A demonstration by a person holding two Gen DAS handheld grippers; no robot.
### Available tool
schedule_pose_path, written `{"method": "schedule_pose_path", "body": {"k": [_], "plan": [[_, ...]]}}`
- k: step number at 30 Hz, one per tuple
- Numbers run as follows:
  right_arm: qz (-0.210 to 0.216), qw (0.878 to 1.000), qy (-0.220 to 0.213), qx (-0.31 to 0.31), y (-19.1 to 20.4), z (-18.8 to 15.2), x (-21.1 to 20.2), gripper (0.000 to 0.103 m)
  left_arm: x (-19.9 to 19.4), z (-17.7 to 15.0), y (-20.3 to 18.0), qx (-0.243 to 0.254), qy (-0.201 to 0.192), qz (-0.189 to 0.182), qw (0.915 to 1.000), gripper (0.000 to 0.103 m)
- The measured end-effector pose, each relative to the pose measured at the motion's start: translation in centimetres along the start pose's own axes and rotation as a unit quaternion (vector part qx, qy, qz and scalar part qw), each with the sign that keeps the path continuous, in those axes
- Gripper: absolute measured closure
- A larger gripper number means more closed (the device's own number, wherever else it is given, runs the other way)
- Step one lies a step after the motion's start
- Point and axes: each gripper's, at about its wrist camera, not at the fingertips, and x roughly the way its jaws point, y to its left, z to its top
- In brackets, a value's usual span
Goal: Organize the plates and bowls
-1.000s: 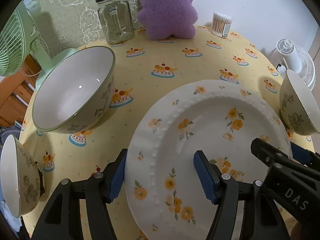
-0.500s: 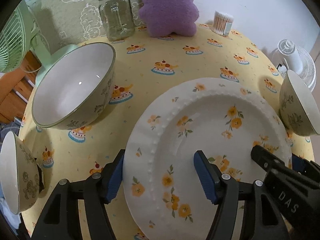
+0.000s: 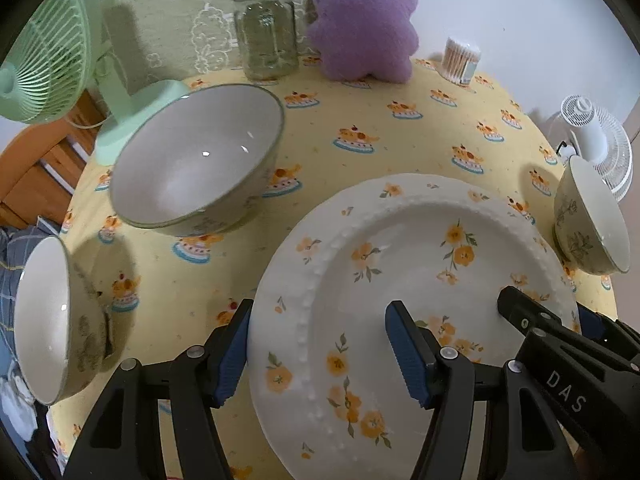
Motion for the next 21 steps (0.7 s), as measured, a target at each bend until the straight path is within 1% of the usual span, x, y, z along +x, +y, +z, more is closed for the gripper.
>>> {"method": "schedule_pose_path", "body": {"k": [10, 16, 21], "plan": [[-0.001, 1.0, -0.02, -0.018, 1.8, -0.7, -3.5, 0.04, -3.4, -0.5, 1.2, -0.01, -0.021, -0.001, 0.9997, 0.038], [-0.007, 0.999, -0.029, -0.015, 1.7, -2.0, -5.6, 0.04, -5.2, -1.4, 1.2, -0.006, -0.029, -0.008, 0.9995, 0.038], [-0.015, 0.999, -0.038, -0.007, 1.3, -3.6, -7.3, 0.04, -6.3, -2.9, 0.8, 0.005, -0.029, -0.016, 0.9994, 0.038]]}}
